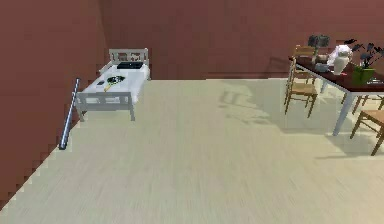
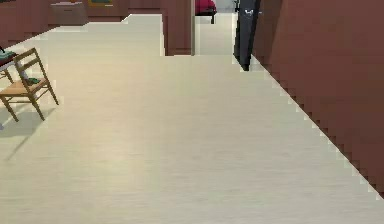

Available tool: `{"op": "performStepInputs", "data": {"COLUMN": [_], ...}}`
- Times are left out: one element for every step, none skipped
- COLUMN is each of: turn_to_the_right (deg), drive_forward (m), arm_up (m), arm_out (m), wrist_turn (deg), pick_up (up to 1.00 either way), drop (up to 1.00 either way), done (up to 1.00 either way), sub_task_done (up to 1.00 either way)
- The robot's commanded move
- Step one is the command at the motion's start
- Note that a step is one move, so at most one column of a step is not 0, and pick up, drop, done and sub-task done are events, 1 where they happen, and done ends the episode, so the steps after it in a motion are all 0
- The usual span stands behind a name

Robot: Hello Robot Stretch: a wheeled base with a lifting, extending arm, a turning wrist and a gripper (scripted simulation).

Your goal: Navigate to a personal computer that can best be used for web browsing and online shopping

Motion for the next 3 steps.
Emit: {"op": "performStepInputs", "data": {"turn_to_the_right": [0.0, -3.0, 0.0], "drive_forward": [1.0, 0.0, 1.0], "arm_up": [0.0, 0.0, 0.0], "arm_out": [0.0, 0.0, 0.0], "wrist_turn": [0.0, 0.0, 0.0], "pick_up": [0.0, 0.0, 0.0], "drop": [0.0, 0.0, 0.0], "done": [0.0, 0.0, 0.0], "sub_task_done": [0.0, 0.0, 0.0]}}
